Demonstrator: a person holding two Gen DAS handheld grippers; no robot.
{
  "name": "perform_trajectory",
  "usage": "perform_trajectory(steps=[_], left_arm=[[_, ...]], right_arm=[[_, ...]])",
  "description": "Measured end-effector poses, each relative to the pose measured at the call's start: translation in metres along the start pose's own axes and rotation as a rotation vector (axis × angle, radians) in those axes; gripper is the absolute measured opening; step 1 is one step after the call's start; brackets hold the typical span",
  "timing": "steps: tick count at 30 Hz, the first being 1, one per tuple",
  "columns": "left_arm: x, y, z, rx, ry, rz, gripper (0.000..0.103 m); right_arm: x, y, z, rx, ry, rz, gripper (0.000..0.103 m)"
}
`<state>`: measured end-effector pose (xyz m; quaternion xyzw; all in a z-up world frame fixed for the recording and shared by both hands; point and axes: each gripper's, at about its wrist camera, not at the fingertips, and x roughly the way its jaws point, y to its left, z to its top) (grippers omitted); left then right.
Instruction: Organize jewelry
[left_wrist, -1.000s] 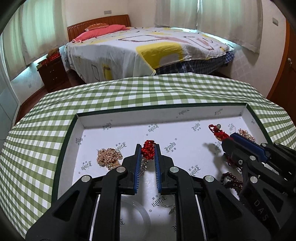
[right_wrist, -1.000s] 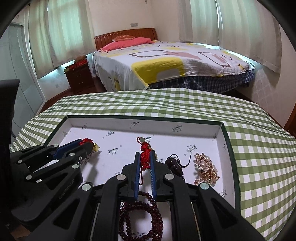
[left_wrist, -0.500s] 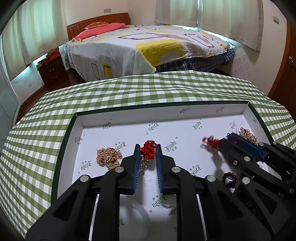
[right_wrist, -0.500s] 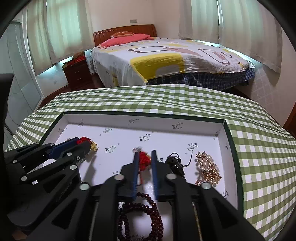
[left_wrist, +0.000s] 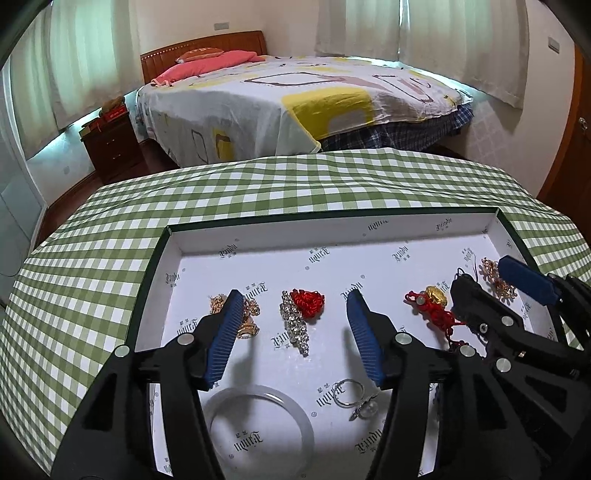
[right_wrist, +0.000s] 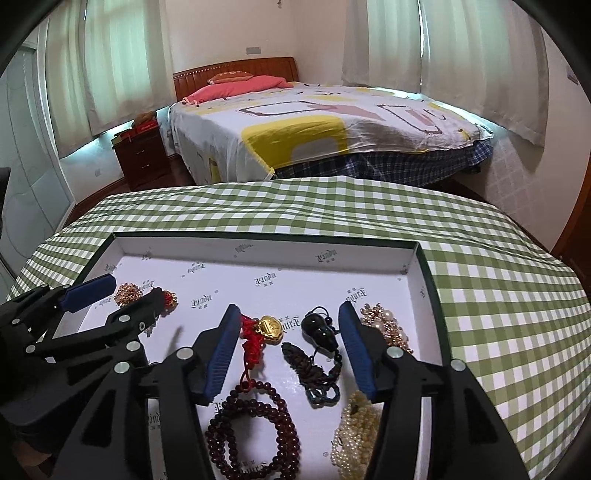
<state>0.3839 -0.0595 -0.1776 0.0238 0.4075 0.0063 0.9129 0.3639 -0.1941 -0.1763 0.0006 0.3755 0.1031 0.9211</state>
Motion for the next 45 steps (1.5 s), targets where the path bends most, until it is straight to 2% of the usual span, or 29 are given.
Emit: perform_trajectory(steps=[5,10,14,24,29,34,38,45], left_arm=[[-0.009,0.003,-0.002,-0.014,-0.016,-0.004,0.07],[-0.03,0.01,-0.011,-0.026,-0.045,-0.011,0.08],[-0.052,0.014,-0.025,-0.02,-0.058,-0.016,0.089],[-0.114,0.027,-0.062,-0.01,-0.084,0.019,0.093],[-0.149,0.036,-0.081,-0.04,-0.096,0.001,0.094],[-0.189,0.047,-0.094,-0.083,-0.12,0.0,0.094],[-0.22,0.053,-0.1,-0.088,-0.148,0.026,0.098],[-0.276,0.065,-0.112,-0.103,-0.204,0.055,0.098]], right_arm=[[-0.007,-0.004,-0.003,0.013,-0.014,-0.018,0.064],[-0.022,-0.009,-0.011,0.032,-0.036,-0.027,0.077],[-0.04,-0.011,-0.019,0.041,-0.048,-0.028,0.082],[-0.095,-0.002,-0.057,0.051,-0.06,-0.029,0.084],[-0.124,0.005,-0.07,0.035,-0.075,-0.031,0.084],[-0.162,0.014,-0.076,0.022,-0.116,-0.026,0.084],[-0.192,0.02,-0.079,0.015,-0.158,-0.031,0.084],[-0.241,0.031,-0.082,-0.002,-0.233,-0.032,0.084]])
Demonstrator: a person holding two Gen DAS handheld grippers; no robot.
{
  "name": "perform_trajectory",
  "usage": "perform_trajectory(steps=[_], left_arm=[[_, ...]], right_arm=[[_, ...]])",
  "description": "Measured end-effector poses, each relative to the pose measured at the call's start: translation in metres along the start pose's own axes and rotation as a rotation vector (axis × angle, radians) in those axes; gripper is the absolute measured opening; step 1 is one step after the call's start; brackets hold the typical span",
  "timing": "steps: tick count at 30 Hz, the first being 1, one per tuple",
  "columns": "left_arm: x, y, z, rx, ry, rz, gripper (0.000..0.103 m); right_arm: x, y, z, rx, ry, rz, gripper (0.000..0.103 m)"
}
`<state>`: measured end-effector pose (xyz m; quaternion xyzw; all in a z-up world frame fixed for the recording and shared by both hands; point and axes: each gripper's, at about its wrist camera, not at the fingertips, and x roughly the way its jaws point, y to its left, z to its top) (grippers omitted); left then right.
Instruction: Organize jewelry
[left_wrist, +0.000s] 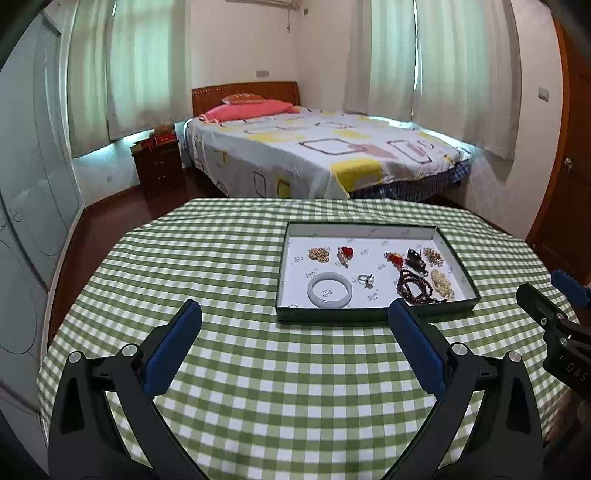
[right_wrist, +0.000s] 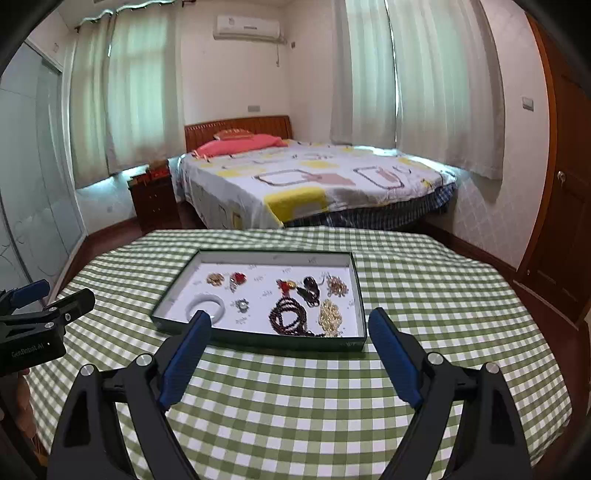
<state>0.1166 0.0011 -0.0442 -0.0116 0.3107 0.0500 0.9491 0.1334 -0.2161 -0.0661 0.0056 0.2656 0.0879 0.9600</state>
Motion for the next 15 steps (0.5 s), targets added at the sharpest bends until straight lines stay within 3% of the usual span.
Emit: perform_trajectory(steps=[15], left_arm=[[-0.09,0.008,0.01,-0.017,-0.115,-0.025,0.098]], right_arm=[[-0.07,0.012,0.013,-0.032,-0.112,0.008,0.085]])
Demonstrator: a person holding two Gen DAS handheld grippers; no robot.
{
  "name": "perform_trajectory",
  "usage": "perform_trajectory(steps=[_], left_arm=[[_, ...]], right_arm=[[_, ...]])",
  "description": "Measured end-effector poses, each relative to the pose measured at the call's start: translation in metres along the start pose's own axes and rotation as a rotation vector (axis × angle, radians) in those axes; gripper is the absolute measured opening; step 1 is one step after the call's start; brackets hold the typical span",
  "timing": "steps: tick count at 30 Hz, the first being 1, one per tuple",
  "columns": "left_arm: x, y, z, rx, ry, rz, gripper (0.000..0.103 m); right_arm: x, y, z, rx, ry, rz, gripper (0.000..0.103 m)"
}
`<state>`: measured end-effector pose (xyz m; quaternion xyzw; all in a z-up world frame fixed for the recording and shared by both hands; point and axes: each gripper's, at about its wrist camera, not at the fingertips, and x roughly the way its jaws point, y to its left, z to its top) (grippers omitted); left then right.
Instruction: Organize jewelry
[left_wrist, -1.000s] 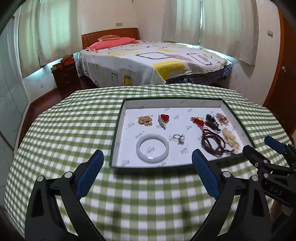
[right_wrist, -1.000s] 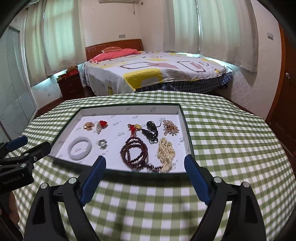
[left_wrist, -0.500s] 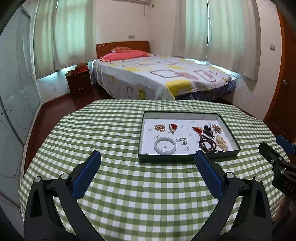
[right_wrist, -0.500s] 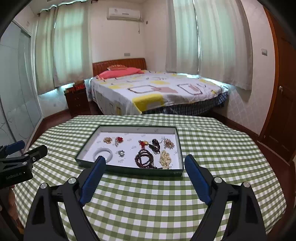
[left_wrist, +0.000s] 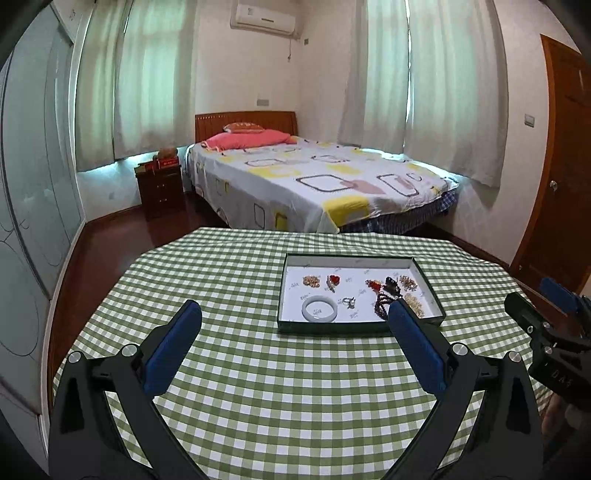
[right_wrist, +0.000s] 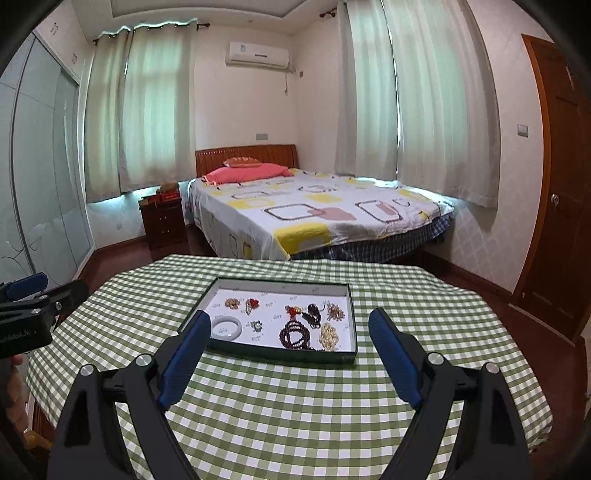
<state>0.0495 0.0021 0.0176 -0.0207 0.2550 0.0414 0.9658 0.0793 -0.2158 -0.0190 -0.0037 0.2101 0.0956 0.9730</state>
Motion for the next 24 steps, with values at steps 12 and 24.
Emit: perform_trajectory(steps=[12,24], left_arm=[[-0.026,-0.004,0.0,0.008,-0.053,-0.008,0.098],[-0.029,-0.001,-0.001,0.0,-0.061,-0.015,0.098]], right_arm=[[-0.026,0.006,0.009,-0.021,-0.069,-0.003,0.085],[-0.029,0.005,0.007,-0.018,-0.074,-0.007,0.085]])
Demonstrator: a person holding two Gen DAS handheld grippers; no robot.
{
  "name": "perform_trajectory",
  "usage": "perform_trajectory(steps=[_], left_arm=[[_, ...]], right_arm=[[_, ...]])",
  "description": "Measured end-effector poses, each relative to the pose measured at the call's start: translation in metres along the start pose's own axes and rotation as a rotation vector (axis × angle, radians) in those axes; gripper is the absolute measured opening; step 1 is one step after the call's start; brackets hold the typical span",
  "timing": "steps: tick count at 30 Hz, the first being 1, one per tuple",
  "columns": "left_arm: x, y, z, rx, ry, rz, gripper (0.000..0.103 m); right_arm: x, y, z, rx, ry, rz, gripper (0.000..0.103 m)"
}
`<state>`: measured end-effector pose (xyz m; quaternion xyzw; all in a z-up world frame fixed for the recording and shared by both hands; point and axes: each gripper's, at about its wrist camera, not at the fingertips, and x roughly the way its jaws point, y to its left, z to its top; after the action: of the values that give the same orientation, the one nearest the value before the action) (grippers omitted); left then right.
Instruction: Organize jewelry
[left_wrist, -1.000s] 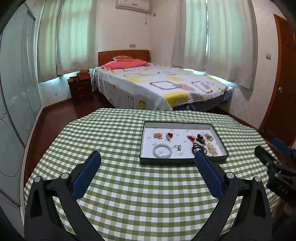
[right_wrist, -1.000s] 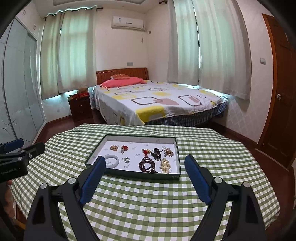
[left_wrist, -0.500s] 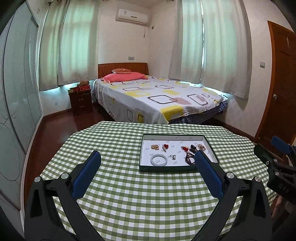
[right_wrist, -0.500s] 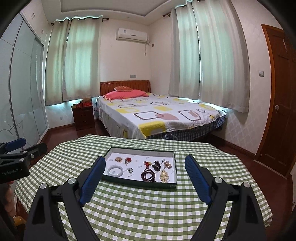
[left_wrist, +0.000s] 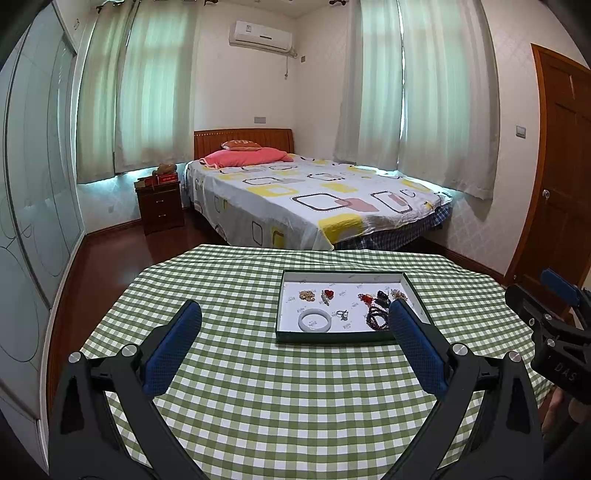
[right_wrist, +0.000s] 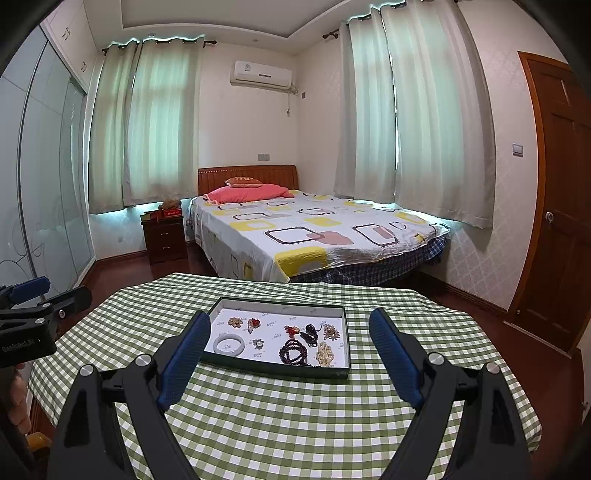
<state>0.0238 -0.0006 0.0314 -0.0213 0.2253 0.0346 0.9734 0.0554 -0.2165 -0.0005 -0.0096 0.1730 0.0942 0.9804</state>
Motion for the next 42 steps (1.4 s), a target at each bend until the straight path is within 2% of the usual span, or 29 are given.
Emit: perform_trajectory(steps=[42], left_arm=[[-0.0011,-0.0013,-0.0026,-0.003,-0.002,-0.007,0.098]], right_arm=[[-0.001,-0.0023,0.0009,0.002,-0.004,-0.007,0.085]])
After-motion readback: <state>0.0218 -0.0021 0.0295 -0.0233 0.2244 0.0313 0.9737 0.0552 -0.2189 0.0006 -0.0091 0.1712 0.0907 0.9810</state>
